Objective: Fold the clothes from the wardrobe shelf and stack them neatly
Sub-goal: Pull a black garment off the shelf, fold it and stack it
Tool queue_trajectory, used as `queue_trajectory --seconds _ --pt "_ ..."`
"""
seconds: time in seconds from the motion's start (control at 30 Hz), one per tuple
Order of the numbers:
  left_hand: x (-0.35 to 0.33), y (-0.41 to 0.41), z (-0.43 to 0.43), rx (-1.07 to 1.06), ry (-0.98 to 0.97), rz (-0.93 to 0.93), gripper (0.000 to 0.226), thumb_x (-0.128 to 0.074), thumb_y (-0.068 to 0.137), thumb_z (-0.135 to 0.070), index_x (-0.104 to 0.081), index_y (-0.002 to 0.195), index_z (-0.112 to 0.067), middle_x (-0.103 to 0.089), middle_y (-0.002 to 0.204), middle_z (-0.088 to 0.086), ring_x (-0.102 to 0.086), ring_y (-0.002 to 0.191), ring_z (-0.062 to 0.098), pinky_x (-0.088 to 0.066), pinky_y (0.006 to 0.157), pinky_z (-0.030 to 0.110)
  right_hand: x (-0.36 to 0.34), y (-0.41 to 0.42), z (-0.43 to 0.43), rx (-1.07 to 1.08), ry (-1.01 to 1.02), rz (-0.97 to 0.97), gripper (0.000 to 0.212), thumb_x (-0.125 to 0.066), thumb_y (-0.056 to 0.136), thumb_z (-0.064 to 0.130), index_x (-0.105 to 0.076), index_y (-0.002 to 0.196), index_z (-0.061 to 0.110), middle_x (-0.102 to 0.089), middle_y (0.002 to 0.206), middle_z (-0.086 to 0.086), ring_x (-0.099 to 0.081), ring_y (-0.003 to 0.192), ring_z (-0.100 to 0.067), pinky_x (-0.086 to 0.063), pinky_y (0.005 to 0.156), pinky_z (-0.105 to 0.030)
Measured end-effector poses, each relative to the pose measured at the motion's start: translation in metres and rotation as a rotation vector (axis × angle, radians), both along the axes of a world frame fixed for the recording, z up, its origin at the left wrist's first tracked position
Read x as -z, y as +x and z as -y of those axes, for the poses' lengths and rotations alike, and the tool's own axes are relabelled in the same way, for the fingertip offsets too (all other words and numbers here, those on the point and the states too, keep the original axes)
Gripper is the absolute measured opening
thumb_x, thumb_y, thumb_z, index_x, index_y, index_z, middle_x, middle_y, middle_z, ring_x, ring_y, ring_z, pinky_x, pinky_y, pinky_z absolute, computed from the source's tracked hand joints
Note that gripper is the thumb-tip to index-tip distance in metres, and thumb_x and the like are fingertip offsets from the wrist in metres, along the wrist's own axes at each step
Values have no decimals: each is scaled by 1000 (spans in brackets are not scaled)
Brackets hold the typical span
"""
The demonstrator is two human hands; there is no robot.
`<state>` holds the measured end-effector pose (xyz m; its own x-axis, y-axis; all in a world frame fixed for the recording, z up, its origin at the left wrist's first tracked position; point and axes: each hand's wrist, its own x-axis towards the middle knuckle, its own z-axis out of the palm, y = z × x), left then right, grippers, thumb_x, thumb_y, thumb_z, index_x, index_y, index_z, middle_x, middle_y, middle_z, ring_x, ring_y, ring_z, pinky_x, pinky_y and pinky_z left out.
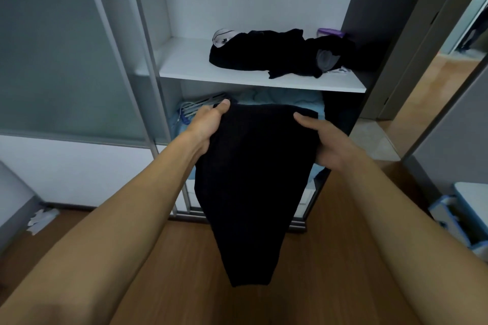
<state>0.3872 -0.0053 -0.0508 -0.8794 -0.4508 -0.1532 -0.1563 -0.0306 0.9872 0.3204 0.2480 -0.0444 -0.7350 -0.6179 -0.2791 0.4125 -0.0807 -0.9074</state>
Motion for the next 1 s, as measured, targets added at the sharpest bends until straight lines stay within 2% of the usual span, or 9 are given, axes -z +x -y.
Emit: queue_trajectory --seconds 0.17,0.27,0.37,0.43,0.53,0.67,0.8,0.9,1.0 --pt "-3 -3 6 15 110 16 39 -64 92 -47 -74 93 -10 -78 84 8 -76 74 23 -60 62 30 29 25 5 -42 -134 11 26 -71 87 21 -74 111 11 -75 108 -10 -73 98 -22 -58 75 -28" --pt "5 2 18 38 10 62 36 -64 90 -50 -75 91 -15 -78 81 2 -75 71 17 -56 54 22 28 25 14 36 -152 -26 31 -69 89 15 -69 118 4 -73 111 -14 -72 99 -25 -59 77 -31" --pt "26 10 34 -96 -168 64 35 -59 94 -45 -69 73 -19 -69 59 -11 -66 55 7 -46 49 17 31 22 17 33 -179 6 31 -68 90 18 -72 117 5 -71 119 -14 -70 107 -26 -58 83 -33" --pt "45 18 45 -236 -231 72 37 -55 96 -40 -62 69 -15 -62 56 -8 -56 54 10 -43 57 25 35 20 16 31 -218 59 29 -67 91 23 -75 115 9 -71 120 -12 -69 109 -26 -58 85 -34" --pt "70 32 53 -410 -254 80 40 -51 95 -41 -62 71 -11 -68 73 1 -59 71 20 -45 69 33 40 18 16 18 -251 109 27 -64 94 28 -76 112 12 -72 120 -9 -68 111 -25 -57 86 -35" --pt "88 42 43 -160 -112 -2 38 -50 99 -45 -71 94 -14 -76 99 0 -70 97 12 -52 91 35 47 17 18 8 -255 159 26 -62 95 28 -77 110 13 -72 119 -9 -69 111 -25 -57 88 -38" --pt "87 40 30 119 -74 27 71 -50 86 -73 -59 134 -21 -62 134 -5 -54 127 10 -39 113 41 48 17 20 -52 -209 141 28 -65 92 29 -76 112 13 -73 116 -8 -70 106 -24 -57 86 -37" --pt "84 38 22 243 115 16 82 -62 75 -76 -56 136 -21 -66 131 -1 -60 123 15 -39 113 36 46 15 20 -73 -164 144 34 -74 82 29 -77 111 12 -74 111 -7 -72 100 -23 -58 84 -36" --pt "85 39 15 379 278 -2 67 -66 77 -69 -63 127 -25 -67 131 1 -62 122 16 -48 101 29 43 13 20 -55 -149 140 29 -75 76 25 -80 101 11 -76 100 -6 -74 90 -21 -59 79 -34"
